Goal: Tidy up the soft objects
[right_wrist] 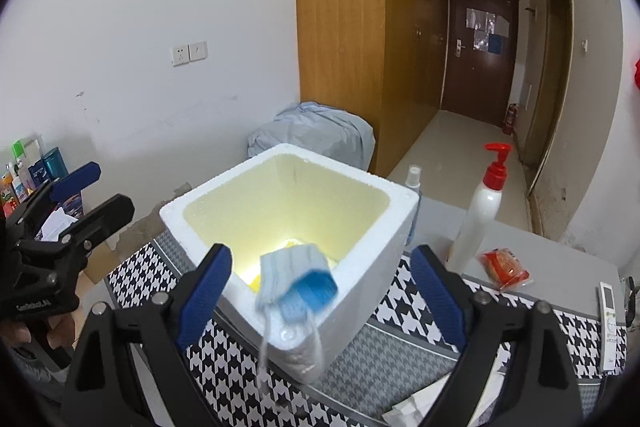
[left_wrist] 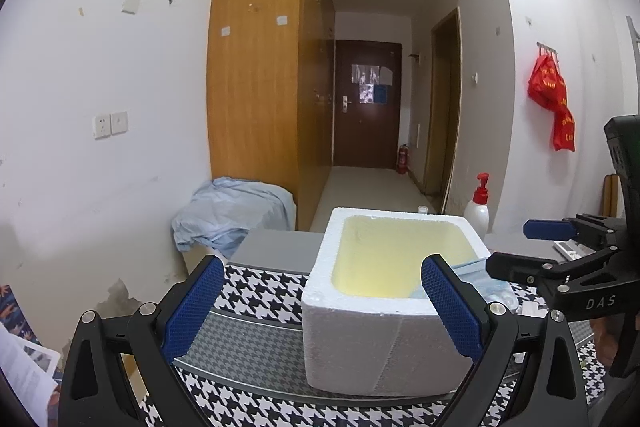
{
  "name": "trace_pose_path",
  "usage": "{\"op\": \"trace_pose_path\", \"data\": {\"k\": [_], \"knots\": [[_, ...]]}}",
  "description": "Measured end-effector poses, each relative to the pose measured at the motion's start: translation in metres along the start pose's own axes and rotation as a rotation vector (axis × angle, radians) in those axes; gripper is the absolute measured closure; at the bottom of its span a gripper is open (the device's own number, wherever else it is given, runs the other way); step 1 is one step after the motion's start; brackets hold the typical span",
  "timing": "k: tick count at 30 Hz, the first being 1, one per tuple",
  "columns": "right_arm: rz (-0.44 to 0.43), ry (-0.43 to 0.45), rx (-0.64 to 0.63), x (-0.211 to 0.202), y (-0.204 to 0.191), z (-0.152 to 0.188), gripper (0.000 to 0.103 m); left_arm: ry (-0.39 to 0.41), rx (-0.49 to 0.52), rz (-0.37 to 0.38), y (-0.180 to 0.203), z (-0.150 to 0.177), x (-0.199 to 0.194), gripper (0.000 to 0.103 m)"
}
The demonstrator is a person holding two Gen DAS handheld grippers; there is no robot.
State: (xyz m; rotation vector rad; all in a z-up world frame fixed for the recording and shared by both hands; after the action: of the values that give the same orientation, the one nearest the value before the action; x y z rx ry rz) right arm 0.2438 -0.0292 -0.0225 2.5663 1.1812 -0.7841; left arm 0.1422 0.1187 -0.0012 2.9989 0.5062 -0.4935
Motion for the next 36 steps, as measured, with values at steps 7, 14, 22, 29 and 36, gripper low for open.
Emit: {"op": "trace_pose_path", "data": {"k": [7, 14, 22, 29, 36], "knots": [[0.000, 0.039, 0.009, -0.013, 0.002, -0.002, 0.010, 0.000, 0.002, 0.005, 0.003, -0.001, -0.002, 0.004], [0.020, 0.076, 0.015, -0.031, 0.008, 0.004, 0.010, -0.002, 0.014, 0.020, 0.013, 0.001, -0.006, 0.004], [0.058, 0.118, 0.025, -0.057, 0.021, 0.011, 0.006, 0.011, 0.042, 0.060, 0.035, -0.001, -0.018, 0.004], [0.090, 0.156, 0.034, -0.078, 0.032, 0.018, 0.001, 0.021, 0.062, 0.092, 0.053, -0.004, -0.024, 0.004], [0.119, 0.189, 0.069, -0.097, 0.048, 0.023, 0.001, 0.040, 0.077, 0.133, 0.071, -0.007, -0.032, 0.003]]}}
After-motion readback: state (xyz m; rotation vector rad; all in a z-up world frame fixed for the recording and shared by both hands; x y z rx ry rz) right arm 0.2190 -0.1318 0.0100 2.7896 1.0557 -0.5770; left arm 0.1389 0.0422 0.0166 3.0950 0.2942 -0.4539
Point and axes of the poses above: each gripper's, at about its wrist camera, not at the fingertips, and x roughly the way its jaws point, y to its right, z to its underside, the point moved 8 cm from there along x, roughly the way its jaws point, and after that the axes turned 2 degrees about -z, right-handed, at the moved point
